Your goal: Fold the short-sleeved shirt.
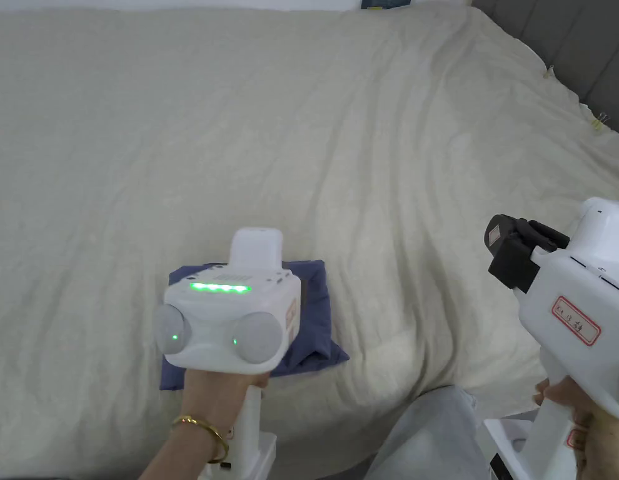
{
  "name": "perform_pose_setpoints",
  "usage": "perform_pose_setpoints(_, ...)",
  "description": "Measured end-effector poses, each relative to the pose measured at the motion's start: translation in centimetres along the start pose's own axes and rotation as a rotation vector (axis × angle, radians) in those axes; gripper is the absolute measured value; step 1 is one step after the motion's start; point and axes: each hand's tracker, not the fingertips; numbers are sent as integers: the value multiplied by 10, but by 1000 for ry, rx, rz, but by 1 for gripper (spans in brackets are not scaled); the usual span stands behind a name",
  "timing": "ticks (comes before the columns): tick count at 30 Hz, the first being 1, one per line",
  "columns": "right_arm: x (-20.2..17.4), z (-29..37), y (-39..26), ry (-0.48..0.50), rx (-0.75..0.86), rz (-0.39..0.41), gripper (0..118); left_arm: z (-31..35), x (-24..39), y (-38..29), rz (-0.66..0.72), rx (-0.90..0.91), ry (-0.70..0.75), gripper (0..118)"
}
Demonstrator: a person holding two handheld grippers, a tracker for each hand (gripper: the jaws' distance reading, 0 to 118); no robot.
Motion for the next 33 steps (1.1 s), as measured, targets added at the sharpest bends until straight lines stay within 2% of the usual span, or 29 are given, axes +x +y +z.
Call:
perform_pose_setpoints(7,11,9,-5,-13,-15,-7,3,-51,47,-39,-182,-144,22,0)
perform_pose_setpoints(12,19,17,-2,-44,-12,-8,3,-65,65,-42,-357,-126,69,0)
perform_pose_setpoints(14,18,18,-1,-45,-9,-6,3,-62,62,-31,-309,-133,29,0)
perform_pose_setpoints(16,14,20,2,-42,-4,3,3,-48,48,-8,-125,-128,-83,0)
perform_pose_setpoints(17,11,20,4,-39,1,10,3,-35,38,2,-31,-77,-124,0)
perform_pose_setpoints(19,3,19,9,-26,12,30,3,-8,21,20,29,42,-119,0)
perform_pose_setpoints(23,-27,12,16,21,58,85,3,37,-24,45,-12,286,-12,0)
perform_pose_setpoints(26,-55,-2,12,70,68,123,3,74,-48,45,-5,395,104,0)
perform_pose_setpoints(29,-87,-25,-1,156,29,124,3,102,-67,38,36,434,174,0)
perform_pose_setpoints(33,-128,-63,-36,203,-40,166,3,123,-89,21,66,448,252,0)
